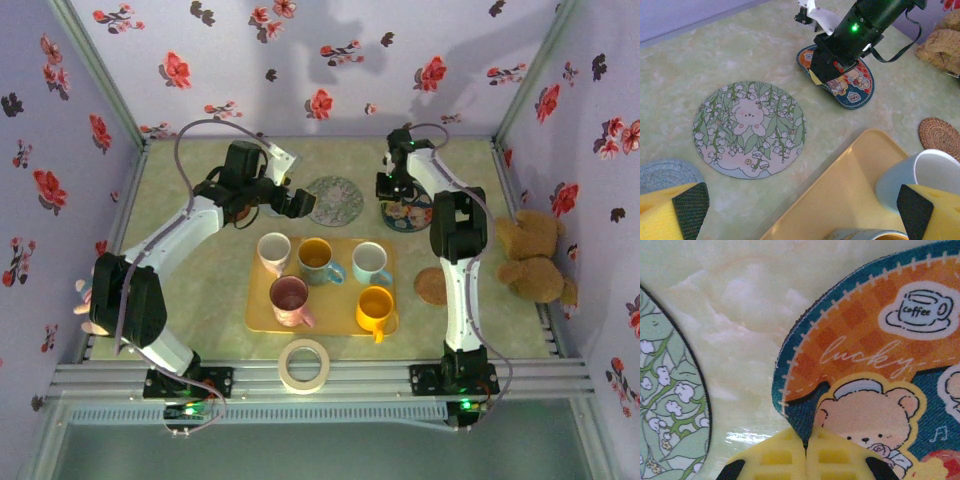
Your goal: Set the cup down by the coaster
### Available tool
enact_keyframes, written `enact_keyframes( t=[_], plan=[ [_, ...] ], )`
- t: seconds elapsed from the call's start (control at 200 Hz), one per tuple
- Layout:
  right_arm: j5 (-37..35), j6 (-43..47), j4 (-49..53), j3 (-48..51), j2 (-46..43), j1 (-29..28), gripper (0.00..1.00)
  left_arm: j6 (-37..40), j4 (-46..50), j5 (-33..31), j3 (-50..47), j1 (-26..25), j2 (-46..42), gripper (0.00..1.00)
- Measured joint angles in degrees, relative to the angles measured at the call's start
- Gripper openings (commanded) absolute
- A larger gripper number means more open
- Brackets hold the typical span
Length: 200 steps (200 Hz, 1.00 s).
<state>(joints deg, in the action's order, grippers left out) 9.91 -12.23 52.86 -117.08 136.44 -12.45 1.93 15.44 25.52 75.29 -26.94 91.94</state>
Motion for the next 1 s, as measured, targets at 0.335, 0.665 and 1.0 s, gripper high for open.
enact_keyframes(
  t=[0.335,0.665,1.0],
  plan=[
    [0.92,-0.31,0.24,-1.6,2.05,-0.31,0.22,0.0,0.0,0.0,0.0,0.0,0.0,1.0],
    [1.75,-0.87,0.17,-2.01,2.08,-0.76,0.48,0.0,0.0,0.0,0.0,0.11,0.04,1.0],
    [2.16,-1.31,-0.24,-1.9,1.44,-1.01,0.71,0.0,0.02,-0.02,0.11,0.2,0.39,1.0]
  ],
)
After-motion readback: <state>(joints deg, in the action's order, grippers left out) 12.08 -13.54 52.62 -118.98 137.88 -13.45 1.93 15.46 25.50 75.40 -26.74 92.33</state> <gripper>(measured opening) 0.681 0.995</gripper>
